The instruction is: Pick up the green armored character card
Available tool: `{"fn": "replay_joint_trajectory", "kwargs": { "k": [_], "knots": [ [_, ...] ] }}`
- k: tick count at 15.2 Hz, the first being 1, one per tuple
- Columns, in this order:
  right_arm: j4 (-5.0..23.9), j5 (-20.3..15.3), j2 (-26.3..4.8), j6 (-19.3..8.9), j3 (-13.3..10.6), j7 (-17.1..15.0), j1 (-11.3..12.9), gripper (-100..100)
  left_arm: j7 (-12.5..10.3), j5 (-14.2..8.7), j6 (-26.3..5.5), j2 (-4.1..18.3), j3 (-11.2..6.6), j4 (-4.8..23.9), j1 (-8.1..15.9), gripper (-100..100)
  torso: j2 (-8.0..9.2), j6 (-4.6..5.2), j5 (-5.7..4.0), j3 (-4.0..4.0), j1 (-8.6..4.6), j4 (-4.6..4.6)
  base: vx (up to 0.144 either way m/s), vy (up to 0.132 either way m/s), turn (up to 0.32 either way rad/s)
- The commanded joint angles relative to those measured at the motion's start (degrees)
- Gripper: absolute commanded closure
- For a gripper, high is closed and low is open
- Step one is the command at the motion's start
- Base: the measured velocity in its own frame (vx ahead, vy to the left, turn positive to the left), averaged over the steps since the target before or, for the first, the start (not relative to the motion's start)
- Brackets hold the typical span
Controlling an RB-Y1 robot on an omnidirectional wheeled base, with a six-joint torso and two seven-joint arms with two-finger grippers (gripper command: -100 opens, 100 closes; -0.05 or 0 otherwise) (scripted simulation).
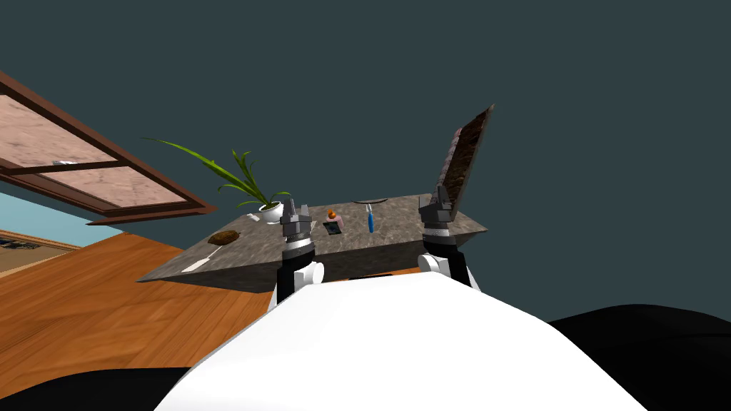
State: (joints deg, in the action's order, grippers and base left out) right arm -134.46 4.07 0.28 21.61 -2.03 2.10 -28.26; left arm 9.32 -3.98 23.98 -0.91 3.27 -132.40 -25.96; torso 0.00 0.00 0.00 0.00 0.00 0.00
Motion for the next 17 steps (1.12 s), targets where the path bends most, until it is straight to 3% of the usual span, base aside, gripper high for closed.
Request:
{"fn": "replay_joint_trajectory", "kwargs": {
  "k": [1, 2, 3, 7, 12, 17],
  "knots": [
    [0.0, 0.0, 0.0, 0.0, 0.0, 0.0, 0.0, 0, 0.0, 0.03, -0.18, 2.16, -0.03, 0.22, 0.08, -100, 0.0, 0.0, 0.0, 0.0, 0.0, 0.0, 0.0, 0.0, 0.0],
    [0.0, 0.0, 0.0, 0.0, 0.0, 0.0, 0.0, 0, 0.0, 0.07, -0.36, 3.62, -0.06, 0.44, 0.15, -100, 0.0, 0.0, 0.0, 0.0, 0.01, 0.0, 0.0, 0.0, 0.0],
    [0.0, 0.0, 0.0, 0.0, 0.0, 0.0, 0.0, 0, 0.0, 0.07, -0.36, 3.68, -0.06, 0.44, 0.15, -100, 0.0, 0.0, 0.01, 0.0, 0.03, 0.0, 0.0, 0.0, 0.0],
    [0.0, 0.0, 0.0, 0.0, 0.0, 0.0, 0.0, 0, 0.01, 0.31, -1.64, 9.0, -0.26, 2.01, 0.7, -100, 0.0, 0.0, 0.01, 0.0, 0.07, 0.0, -0.002, 0.007, -0.006],
    [0.0, 0.0, 0.0, 0.0, 0.0, 0.0, 0.0, 0, 0.03, 0.89, -4.89, 13.6, -0.76, 6.01, 2.1, -100, 0.0, 0.0, 0.03, 0.0, 0.12, 0.0, -0.005, 0.019, -0.013],
    [0.0, 0.0, 0.0, 0.0, 0.0, 0.0, 0.0, 0, 0.04, 1.51, -8.38, 14.91, -1.28, 10.34, 3.6, -100, 0.0, 0.0, 0.04, 0.0, 0.15, 0.0, -0.005, 0.029, -0.018]
  ]
}}
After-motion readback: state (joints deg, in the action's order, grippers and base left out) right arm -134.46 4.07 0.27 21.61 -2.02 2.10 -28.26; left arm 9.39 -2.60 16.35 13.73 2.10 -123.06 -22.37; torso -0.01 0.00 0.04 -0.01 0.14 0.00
